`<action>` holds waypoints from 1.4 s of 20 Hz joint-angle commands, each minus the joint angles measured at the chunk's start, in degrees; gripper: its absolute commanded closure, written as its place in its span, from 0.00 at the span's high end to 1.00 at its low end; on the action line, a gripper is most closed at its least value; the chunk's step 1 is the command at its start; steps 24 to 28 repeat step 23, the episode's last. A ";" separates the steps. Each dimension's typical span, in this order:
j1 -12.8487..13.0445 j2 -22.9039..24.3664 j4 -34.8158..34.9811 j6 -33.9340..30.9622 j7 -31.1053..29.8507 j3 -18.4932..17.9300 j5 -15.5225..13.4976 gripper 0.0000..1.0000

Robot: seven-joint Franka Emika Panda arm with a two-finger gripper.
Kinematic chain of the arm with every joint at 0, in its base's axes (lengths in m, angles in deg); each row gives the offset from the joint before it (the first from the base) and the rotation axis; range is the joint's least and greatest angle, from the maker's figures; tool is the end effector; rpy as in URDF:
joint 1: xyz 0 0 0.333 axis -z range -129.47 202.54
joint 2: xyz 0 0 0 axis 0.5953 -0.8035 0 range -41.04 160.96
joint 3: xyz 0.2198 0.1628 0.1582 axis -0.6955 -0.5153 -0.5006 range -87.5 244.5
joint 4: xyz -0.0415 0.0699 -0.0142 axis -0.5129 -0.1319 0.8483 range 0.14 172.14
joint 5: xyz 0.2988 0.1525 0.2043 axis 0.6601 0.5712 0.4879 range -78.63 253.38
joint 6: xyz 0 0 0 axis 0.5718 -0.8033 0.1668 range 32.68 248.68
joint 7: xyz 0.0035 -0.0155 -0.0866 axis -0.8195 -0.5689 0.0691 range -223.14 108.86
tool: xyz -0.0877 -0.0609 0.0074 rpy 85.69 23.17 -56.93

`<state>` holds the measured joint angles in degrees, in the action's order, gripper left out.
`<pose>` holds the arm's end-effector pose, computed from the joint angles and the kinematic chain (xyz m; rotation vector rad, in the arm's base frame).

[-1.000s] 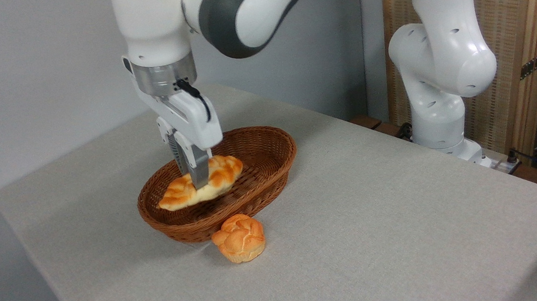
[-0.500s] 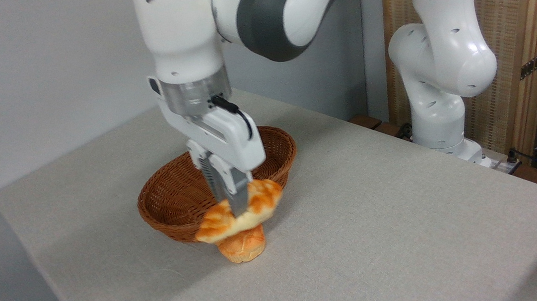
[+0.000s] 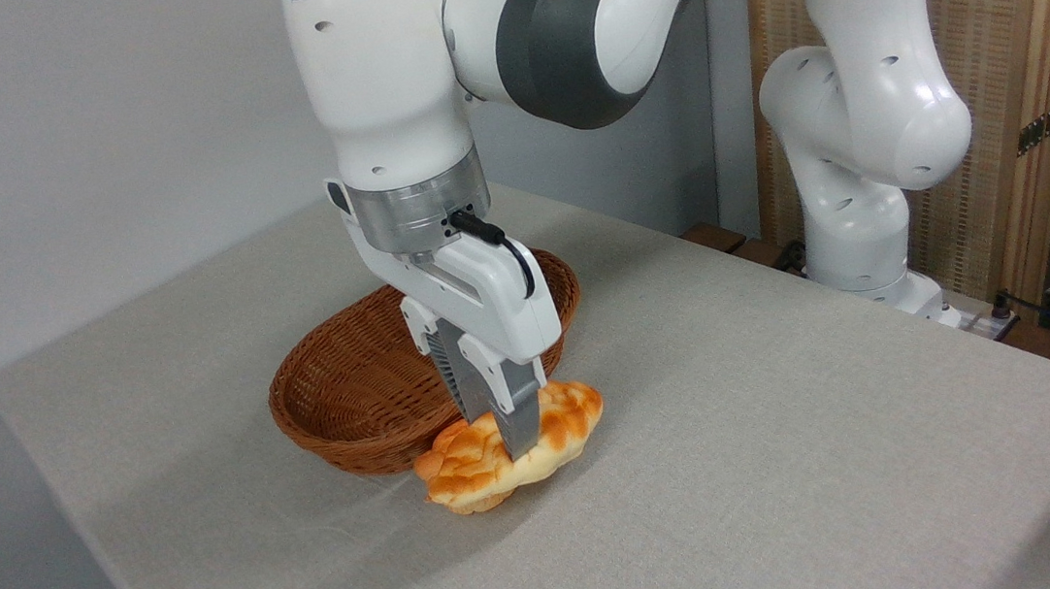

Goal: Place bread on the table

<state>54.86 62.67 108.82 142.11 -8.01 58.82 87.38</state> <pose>0.5419 0.0150 0.4882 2.8473 -1.2623 -0.0312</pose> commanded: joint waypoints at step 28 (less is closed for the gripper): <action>1.28 0.98 -8.18 -0.85 -7.38 4.30 -5.20 1.00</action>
